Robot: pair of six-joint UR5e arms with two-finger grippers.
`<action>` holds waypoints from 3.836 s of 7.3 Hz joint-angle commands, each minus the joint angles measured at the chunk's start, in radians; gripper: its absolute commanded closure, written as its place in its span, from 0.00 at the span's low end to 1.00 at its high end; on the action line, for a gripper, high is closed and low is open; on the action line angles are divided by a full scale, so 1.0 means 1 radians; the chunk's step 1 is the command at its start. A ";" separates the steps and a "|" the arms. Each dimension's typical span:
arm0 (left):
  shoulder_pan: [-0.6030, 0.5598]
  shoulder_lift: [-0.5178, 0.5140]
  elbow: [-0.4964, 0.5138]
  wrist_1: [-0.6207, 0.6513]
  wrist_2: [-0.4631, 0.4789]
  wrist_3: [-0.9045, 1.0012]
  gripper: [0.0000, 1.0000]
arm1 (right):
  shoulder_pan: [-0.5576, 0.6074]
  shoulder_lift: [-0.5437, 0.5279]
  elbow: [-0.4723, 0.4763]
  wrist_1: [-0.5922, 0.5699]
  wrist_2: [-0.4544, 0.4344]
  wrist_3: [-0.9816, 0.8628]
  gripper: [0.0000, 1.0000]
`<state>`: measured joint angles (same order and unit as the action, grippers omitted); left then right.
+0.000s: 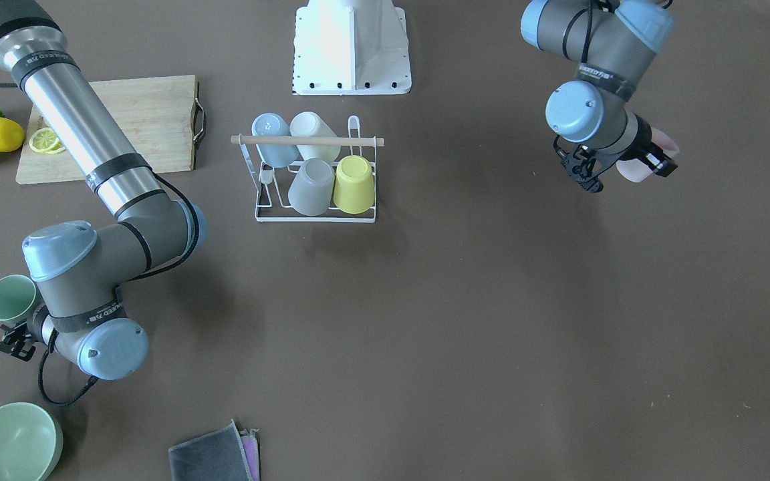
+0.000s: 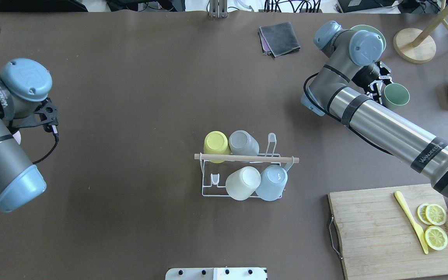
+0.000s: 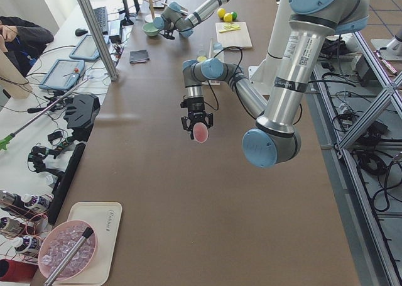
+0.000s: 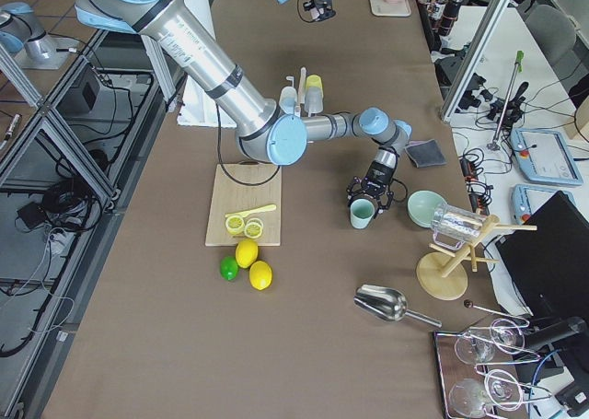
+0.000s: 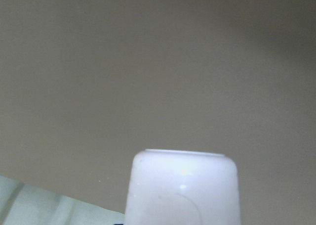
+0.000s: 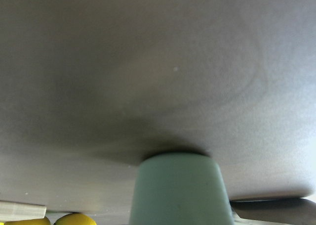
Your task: Place cup on cup holder
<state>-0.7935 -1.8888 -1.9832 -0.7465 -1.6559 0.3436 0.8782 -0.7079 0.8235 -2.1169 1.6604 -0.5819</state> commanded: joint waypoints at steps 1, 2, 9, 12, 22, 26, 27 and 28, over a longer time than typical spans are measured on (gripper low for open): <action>-0.096 -0.015 -0.023 -0.089 -0.034 0.014 0.93 | -0.002 -0.002 0.000 0.000 -0.008 -0.004 0.00; -0.122 -0.042 -0.022 -0.132 -0.044 0.009 0.93 | -0.002 -0.004 0.000 0.000 -0.010 -0.006 0.00; -0.171 -0.147 -0.066 -0.235 -0.083 -0.029 0.93 | 0.005 -0.052 0.208 -0.093 -0.041 -0.026 0.83; -0.167 -0.144 -0.043 -0.353 -0.201 -0.087 0.94 | 0.062 -0.131 0.548 -0.101 0.123 -0.022 0.84; -0.034 0.040 -0.014 -1.552 -0.197 -0.462 0.99 | 0.170 -0.341 0.727 0.914 0.988 0.274 0.84; 0.141 0.059 0.045 -2.111 -0.014 -0.521 0.98 | 0.168 -0.384 0.711 1.180 1.013 0.477 0.84; 0.236 0.059 0.096 -2.300 0.070 -0.522 0.98 | 0.170 -0.387 0.714 1.181 1.027 0.538 0.84; 0.308 0.059 0.133 -2.446 0.120 -0.523 0.98 | 0.168 -0.398 0.694 1.181 1.029 0.539 0.84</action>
<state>-0.5820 -1.8304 -1.8997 -2.9951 -1.6129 -0.1768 1.0472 -1.0950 1.5329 -0.9395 2.6823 -0.0679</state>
